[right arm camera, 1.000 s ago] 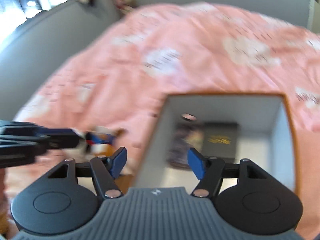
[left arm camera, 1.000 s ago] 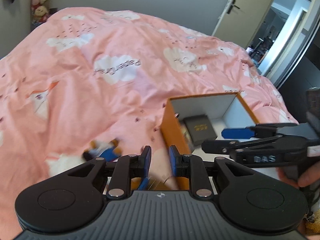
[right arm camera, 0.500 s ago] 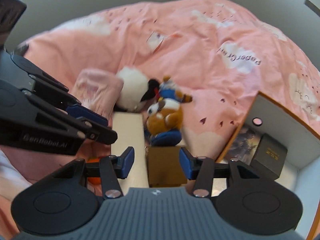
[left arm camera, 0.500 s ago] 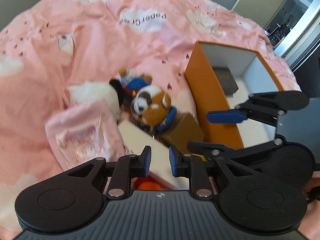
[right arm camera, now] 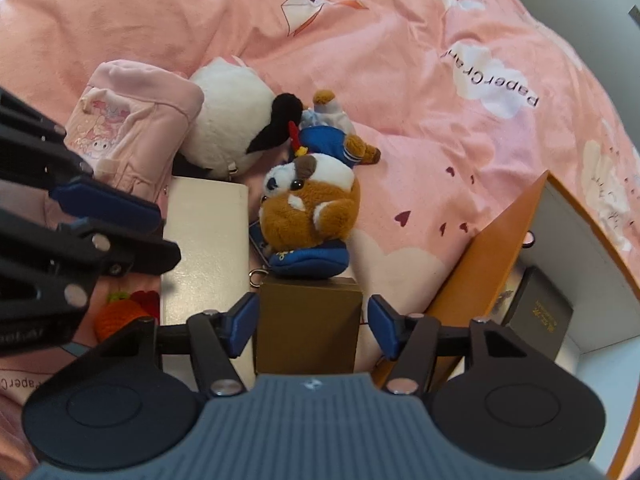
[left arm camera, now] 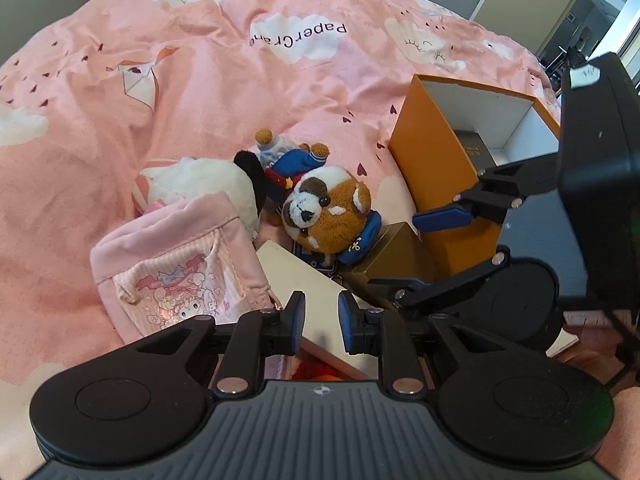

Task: Organize objects
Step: 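Grasp the orange crocheted ball with the left gripper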

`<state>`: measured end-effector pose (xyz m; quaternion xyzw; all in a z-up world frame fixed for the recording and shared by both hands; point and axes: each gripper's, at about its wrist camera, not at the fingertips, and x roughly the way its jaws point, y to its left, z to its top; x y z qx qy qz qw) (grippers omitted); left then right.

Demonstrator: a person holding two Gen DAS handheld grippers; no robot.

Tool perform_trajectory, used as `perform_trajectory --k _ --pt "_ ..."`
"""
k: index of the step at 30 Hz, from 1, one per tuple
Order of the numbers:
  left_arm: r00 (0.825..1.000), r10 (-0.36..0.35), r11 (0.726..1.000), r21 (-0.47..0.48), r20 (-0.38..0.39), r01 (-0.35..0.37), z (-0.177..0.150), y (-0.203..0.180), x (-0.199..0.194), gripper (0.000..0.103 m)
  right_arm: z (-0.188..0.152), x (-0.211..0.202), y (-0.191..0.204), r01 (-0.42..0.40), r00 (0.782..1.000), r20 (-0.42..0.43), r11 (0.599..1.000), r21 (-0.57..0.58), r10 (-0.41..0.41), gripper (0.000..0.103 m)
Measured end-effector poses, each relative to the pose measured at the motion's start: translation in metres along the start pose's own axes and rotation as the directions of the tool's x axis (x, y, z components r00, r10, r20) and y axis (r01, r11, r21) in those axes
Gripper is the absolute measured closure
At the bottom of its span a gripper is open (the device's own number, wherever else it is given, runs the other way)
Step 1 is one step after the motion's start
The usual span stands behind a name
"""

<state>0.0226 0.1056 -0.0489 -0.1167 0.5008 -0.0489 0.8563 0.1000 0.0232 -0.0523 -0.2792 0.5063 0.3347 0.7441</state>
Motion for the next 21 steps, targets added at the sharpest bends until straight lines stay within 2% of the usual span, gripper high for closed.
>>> perform_trajectory --k 5,8,13,17,19,21 --pt "0.999 -0.032 0.999 -0.034 -0.018 0.031 0.001 0.009 0.005 0.08 0.004 0.003 -0.002 -0.017 1.0 -0.015 1.0 -0.016 0.017 0.038" --pt "0.999 -0.03 0.998 -0.05 -0.028 0.028 0.001 0.012 0.006 0.085 0.006 0.005 0.0 -0.026 0.999 -0.027 0.999 -0.028 0.026 0.035" --pt "0.999 -0.035 0.998 -0.055 -0.032 0.033 0.001 0.012 0.007 0.085 0.005 0.005 0.0 -0.046 0.998 -0.043 0.997 -0.056 0.043 0.035" --pt "0.995 -0.05 0.998 -0.052 -0.088 0.046 0.0 0.012 0.007 0.085 0.005 -0.002 0.0 -0.071 0.997 -0.03 0.997 -0.041 0.07 0.041" --pt "0.991 -0.056 0.998 -0.036 -0.12 0.052 -0.002 0.01 0.005 0.084 0.004 -0.01 0.003 -0.105 0.995 -0.009 0.993 -0.055 0.104 0.042" --pt "0.989 -0.044 0.999 0.012 -0.144 0.047 -0.005 0.002 0.003 0.076 0.003 -0.014 0.008 -0.104 0.995 -0.002 0.992 -0.071 0.104 0.045"
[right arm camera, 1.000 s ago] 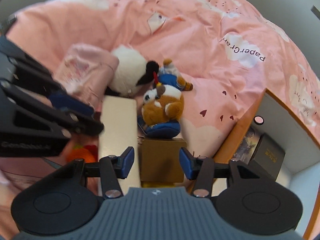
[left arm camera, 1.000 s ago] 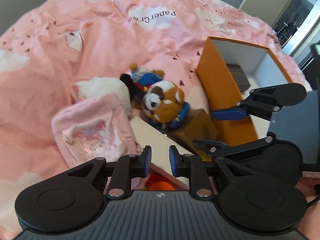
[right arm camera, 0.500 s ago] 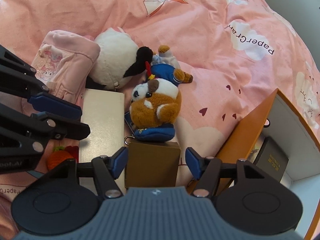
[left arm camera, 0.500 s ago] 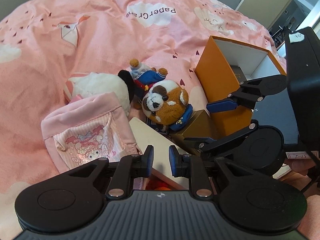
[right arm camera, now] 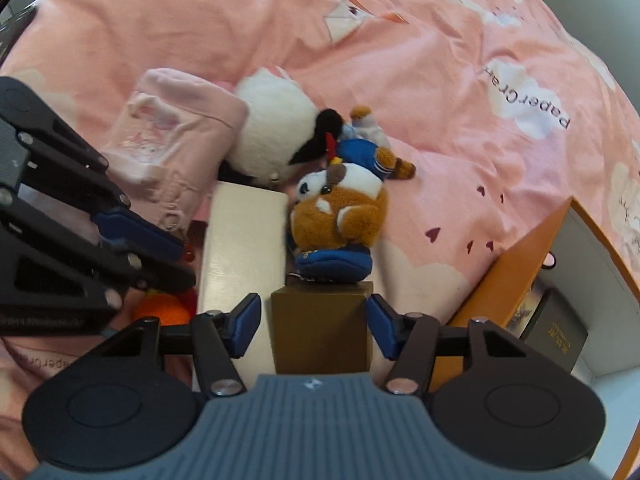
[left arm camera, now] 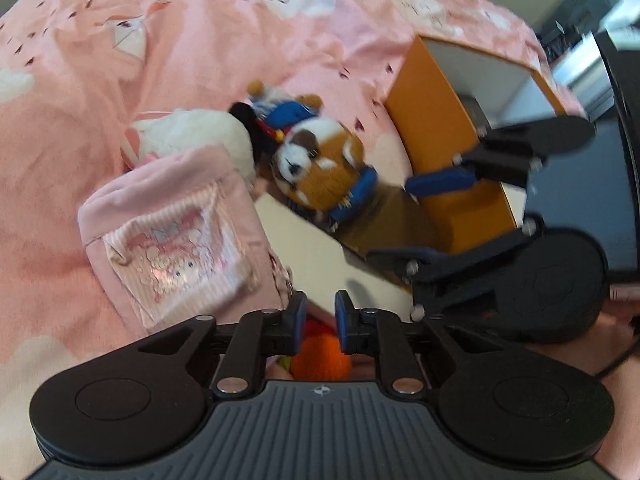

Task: Organize objects
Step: 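Grasp the orange crocheted ball with the left gripper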

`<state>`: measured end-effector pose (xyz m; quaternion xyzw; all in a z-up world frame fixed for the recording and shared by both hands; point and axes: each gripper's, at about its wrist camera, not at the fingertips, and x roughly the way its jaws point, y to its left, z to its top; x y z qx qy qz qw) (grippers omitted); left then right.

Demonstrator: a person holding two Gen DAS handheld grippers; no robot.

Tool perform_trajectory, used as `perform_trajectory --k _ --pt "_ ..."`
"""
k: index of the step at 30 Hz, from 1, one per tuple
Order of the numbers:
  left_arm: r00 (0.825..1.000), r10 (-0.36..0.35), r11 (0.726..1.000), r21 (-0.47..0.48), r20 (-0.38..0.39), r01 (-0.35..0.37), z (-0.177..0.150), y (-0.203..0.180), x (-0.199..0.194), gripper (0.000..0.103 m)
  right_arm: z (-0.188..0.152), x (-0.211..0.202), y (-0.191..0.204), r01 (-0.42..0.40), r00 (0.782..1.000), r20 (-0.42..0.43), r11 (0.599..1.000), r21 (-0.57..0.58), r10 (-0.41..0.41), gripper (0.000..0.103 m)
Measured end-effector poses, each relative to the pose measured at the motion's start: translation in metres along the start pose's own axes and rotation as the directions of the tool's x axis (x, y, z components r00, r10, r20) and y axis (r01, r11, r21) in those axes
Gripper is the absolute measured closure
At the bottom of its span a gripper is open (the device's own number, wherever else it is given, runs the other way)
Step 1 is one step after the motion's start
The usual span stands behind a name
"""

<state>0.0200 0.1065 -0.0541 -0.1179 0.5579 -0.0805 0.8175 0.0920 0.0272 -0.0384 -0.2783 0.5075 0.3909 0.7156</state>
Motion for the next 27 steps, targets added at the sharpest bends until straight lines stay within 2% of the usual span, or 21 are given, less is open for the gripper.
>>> perform_trajectory --k 1,2,3,5,7,12,16,20,25,27 --pt "1.0 0.002 1.0 0.023 -0.013 -0.002 -0.002 -0.004 0.0 0.075 -0.001 -0.001 0.001 0.0 1.0 -0.001 1.0 0.0 0.0 0.046" --pt "1.0 0.0 0.999 0.045 -0.025 0.001 -0.004 -0.008 0.001 0.072 -0.001 -0.001 -0.001 -0.022 1.0 -0.007 1.0 0.011 0.022 0.053" --pt "0.999 -0.003 0.998 0.065 -0.04 0.006 -0.006 -0.012 0.003 0.067 -0.003 -0.002 -0.003 -0.051 0.999 -0.011 0.998 0.032 0.052 0.055" --pt "0.996 0.002 0.995 0.1 -0.084 0.006 -0.011 -0.017 0.011 0.063 -0.007 -0.004 -0.005 -0.104 0.994 -0.016 0.993 0.051 0.105 0.055" --pt "0.991 0.041 0.991 0.132 -0.125 -0.025 -0.015 -0.02 0.021 0.063 -0.01 -0.004 -0.004 -0.134 0.99 -0.039 0.991 0.03 0.135 0.055" --pt "0.985 0.109 0.979 0.189 -0.136 -0.082 -0.019 -0.028 0.033 0.059 -0.013 -0.006 -0.005 -0.186 0.974 -0.144 0.979 -0.087 0.173 0.055" --pt "0.977 0.158 0.967 0.222 -0.143 -0.124 -0.024 -0.032 0.044 0.055 -0.013 -0.001 -0.003 -0.194 0.959 -0.248 0.954 -0.228 0.136 0.054" --pt "0.976 0.158 0.971 0.206 -0.151 -0.125 -0.028 -0.028 0.052 0.057 -0.009 0.011 0.006 -0.21 0.934 -0.347 0.921 -0.329 0.089 0.053" --pt "0.992 0.102 0.986 0.143 -0.076 -0.09 -0.029 -0.017 0.028 0.057 -0.004 0.027 0.017 -0.183 0.912 -0.411 0.89 -0.418 -0.005 0.046" --pt "0.997 0.069 0.991 0.115 -0.02 -0.067 -0.03 -0.012 0.011 0.058 -0.003 0.028 0.021 -0.188 0.907 -0.422 0.882 -0.433 -0.014 0.049"
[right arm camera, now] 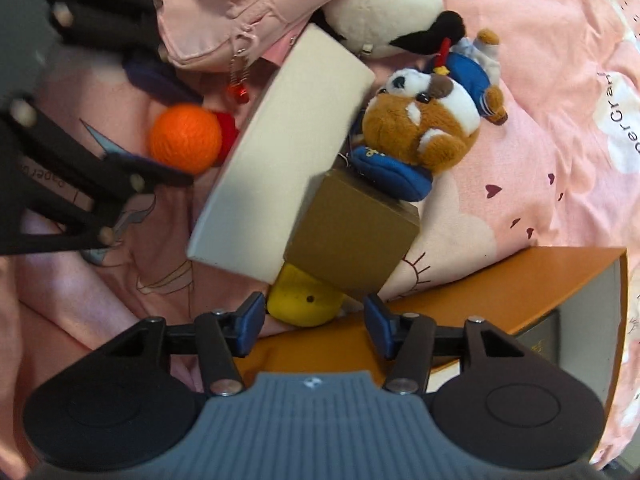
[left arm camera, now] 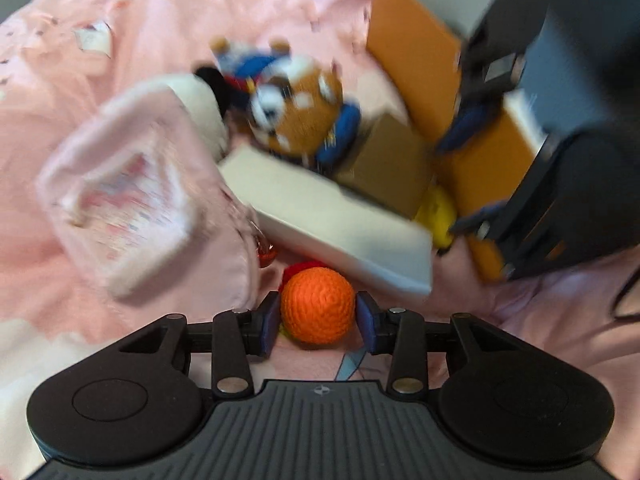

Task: Organize objects
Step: 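Grasp the orange crocheted ball with the left gripper, then grasp the yellow tape measure with the right gripper while the left carries the orange ball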

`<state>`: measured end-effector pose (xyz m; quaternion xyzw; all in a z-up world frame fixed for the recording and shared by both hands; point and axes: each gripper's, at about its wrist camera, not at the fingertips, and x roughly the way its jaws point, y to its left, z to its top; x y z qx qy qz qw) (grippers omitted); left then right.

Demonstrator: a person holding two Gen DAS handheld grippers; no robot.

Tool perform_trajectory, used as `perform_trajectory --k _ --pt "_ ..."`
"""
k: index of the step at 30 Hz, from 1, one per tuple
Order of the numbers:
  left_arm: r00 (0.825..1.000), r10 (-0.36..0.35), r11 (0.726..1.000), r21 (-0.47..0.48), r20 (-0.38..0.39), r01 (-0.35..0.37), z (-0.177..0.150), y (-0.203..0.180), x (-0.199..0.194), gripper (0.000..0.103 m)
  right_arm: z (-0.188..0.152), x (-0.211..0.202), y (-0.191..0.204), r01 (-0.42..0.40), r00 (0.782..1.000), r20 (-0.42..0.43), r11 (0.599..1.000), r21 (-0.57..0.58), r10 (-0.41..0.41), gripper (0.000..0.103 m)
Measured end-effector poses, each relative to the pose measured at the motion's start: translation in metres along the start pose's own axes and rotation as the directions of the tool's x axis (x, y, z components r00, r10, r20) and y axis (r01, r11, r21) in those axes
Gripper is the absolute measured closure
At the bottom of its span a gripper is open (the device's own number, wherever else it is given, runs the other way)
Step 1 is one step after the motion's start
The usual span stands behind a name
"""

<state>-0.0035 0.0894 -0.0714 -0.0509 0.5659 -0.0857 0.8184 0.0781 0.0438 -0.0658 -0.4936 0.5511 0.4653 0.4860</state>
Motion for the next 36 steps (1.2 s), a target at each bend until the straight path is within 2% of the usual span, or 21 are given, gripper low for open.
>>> perform_trajectory --k 3,7,10,14,17,26,33,34,36 --pt "0.996 -0.053 0.997 -0.048 0.075 0.056 -0.002 0.013 -0.021 0.058 0.003 -0.004 0.005 -0.034 0.999 0.001 0.999 -0.025 0.034 0.05" --pt "0.987 -0.071 0.994 -0.078 0.147 0.083 0.0 0.019 -0.033 0.058 0.009 0.016 0.003 -0.037 0.994 -0.102 0.999 -0.026 0.034 0.049" --pt "0.987 -0.076 0.993 -0.083 0.145 0.089 0.014 0.015 -0.027 0.058 0.016 0.034 0.001 -0.052 0.987 -0.15 0.999 -0.01 0.05 0.048" --pt "0.986 -0.084 0.992 -0.077 0.141 0.096 0.009 0.016 -0.026 0.058 0.019 0.057 -0.003 -0.049 0.978 -0.2 0.999 0.015 0.051 0.045" --pt "0.985 -0.094 0.991 -0.077 0.142 0.105 0.007 0.019 -0.025 0.058 0.019 0.063 -0.003 -0.049 0.979 -0.195 0.998 0.029 0.054 0.04" --pt "0.987 -0.087 0.993 -0.071 0.137 0.098 0.004 0.015 -0.028 0.058 0.019 0.074 -0.004 -0.034 0.982 -0.186 0.998 0.045 0.041 0.041" --pt "0.987 -0.08 0.994 -0.063 0.141 0.09 0.005 0.012 -0.029 0.058 0.008 0.054 -0.005 -0.038 0.989 -0.143 0.998 0.048 0.045 0.042" --pt "0.987 -0.079 0.994 -0.06 0.143 0.089 0.005 0.011 -0.029 0.058 0.007 0.051 -0.003 -0.031 0.99 -0.139 0.999 0.037 0.036 0.046" --pt "0.986 -0.076 0.995 -0.055 0.147 0.085 0.006 0.009 -0.031 0.058 0.004 0.043 0.001 -0.024 0.991 -0.13 0.999 0.021 0.027 0.046"
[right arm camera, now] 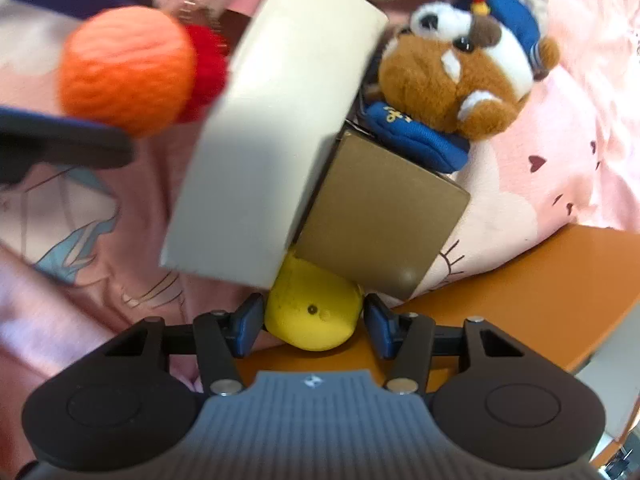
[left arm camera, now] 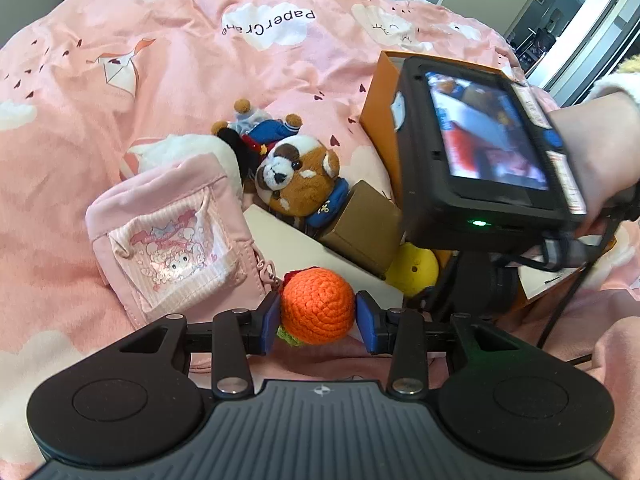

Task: Organize objects
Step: 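Grasp the yellow tape measure with the right gripper while the left carries the orange ball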

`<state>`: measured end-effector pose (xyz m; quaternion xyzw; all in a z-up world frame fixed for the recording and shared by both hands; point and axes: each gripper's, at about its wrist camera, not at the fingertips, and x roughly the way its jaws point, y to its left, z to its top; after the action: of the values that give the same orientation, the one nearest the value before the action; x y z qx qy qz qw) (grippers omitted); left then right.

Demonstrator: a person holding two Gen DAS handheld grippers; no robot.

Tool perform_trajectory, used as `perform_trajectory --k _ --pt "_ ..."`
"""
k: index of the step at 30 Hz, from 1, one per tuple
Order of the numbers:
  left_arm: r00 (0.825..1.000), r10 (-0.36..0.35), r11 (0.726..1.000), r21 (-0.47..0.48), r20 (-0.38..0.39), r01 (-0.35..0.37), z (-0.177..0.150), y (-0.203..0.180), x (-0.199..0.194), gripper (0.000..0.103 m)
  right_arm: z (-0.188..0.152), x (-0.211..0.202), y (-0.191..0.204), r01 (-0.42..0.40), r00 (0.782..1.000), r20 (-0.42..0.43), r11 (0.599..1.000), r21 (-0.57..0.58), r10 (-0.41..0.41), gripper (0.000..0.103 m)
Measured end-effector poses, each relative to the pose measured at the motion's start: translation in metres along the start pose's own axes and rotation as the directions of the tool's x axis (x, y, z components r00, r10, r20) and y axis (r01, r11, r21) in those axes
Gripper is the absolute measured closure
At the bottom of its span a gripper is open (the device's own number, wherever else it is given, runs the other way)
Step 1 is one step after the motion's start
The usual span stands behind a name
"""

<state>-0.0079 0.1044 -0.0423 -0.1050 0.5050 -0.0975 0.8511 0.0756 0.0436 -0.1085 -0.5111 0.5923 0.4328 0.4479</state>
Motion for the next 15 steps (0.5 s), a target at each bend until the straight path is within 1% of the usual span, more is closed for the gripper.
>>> perform_trajectory --k 1,5,10,15 --pt "1.0 0.0 1.0 0.001 0.002 0.0 0.001 -0.001 -0.001 0.058 -0.001 -0.004 0.002 0.026 1.0 0.004 1.0 0.018 -0.026 0.046" --pt "1.0 0.004 1.0 0.004 0.015 -0.004 0.005 -0.007 -0.004 0.058 -0.011 -0.025 0.007 0.04 0.998 0.051 0.999 0.013 -0.041 0.047" --pt "0.998 0.002 1.0 0.008 0.069 -0.003 0.012 -0.018 -0.015 0.058 -0.03 -0.05 0.012 0.093 0.99 0.104 0.996 0.015 -0.094 0.049" --pt "0.993 0.0 1.0 0.008 0.114 -0.001 0.022 -0.028 -0.024 0.058 -0.05 -0.085 0.013 0.088 0.975 0.198 0.995 0.055 -0.097 0.051"
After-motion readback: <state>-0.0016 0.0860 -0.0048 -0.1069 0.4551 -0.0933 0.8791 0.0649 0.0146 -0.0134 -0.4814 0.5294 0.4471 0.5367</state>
